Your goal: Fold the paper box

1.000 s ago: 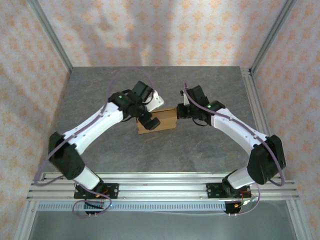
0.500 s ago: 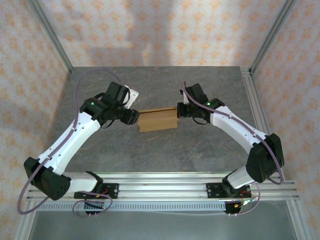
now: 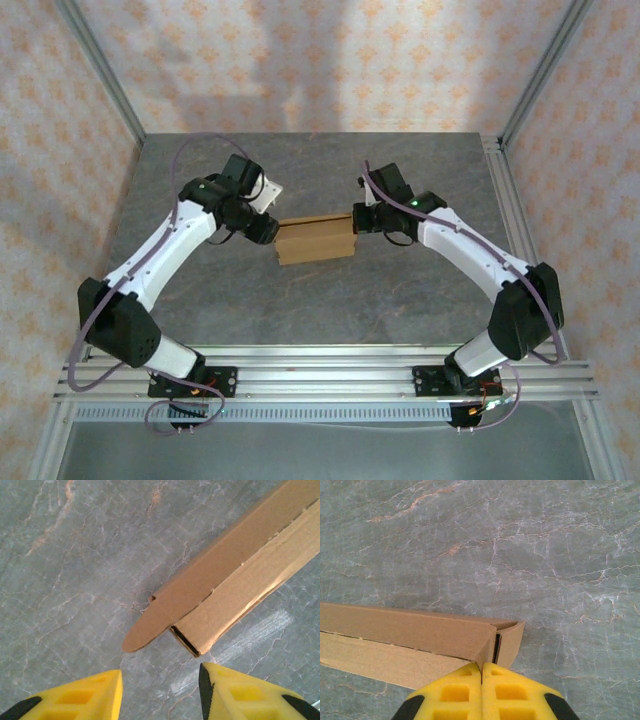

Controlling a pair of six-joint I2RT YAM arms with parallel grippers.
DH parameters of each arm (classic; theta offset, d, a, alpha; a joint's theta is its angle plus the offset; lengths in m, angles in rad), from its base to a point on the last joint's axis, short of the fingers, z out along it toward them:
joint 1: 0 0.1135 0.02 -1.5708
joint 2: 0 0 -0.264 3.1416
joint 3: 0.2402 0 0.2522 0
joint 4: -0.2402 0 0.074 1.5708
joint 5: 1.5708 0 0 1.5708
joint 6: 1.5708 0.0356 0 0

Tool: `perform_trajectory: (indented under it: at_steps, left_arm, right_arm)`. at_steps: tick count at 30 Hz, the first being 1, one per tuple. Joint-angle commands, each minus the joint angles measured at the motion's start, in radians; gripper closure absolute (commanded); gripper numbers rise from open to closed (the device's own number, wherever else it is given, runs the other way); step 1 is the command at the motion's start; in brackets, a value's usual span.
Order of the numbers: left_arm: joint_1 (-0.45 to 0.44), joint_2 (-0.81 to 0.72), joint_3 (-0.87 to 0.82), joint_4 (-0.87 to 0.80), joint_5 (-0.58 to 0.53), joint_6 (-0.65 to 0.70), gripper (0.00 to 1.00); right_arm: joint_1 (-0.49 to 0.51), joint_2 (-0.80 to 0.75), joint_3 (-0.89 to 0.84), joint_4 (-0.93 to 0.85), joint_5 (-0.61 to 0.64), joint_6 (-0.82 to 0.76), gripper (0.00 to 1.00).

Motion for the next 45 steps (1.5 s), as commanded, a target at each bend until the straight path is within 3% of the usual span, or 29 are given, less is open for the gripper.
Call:
perform_trajectory:
  at_steps: [1, 8, 15, 25, 28, 37, 45]
  left_arm:
    - [0.011, 0.028, 0.049, -0.019, 0.035, 0.032, 0.58]
    - [0.015, 0.046, 0.066, -0.003, -0.024, 0.049, 0.57]
    - [0.025, 0.075, 0.073, -0.009, -0.014, 0.067, 0.64]
    - [0.023, 0.080, 0.060, 0.018, -0.009, 0.050, 0.65]
    - [0.024, 0.081, 0.060, 0.025, -0.003, 0.047, 0.77]
    - [0.022, 0.083, 0.061, 0.024, -0.016, 0.022, 0.95]
    - [0.023, 0.088, 0.082, 0.036, -0.022, -0.125, 1.00]
  right_arm:
    - [0.008, 0.012, 0.031, -0.046, -0.008, -0.017, 1.00]
    - [0.008, 0.007, 0.023, -0.044, -0.011, -0.016, 1.00]
    - [0.008, 0.011, 0.022, -0.034, -0.018, -0.011, 1.00]
    - [0.008, 0.015, 0.022, -0.032, -0.034, -0.012, 1.00]
    - [0.008, 0.013, 0.015, -0.030, -0.038, -0.005, 1.00]
    - [0.008, 0.012, 0.019, -0.024, -0.040, -0.002, 1.00]
    - [0.008, 0.015, 0.015, -0.024, -0.040, -0.001, 1.00]
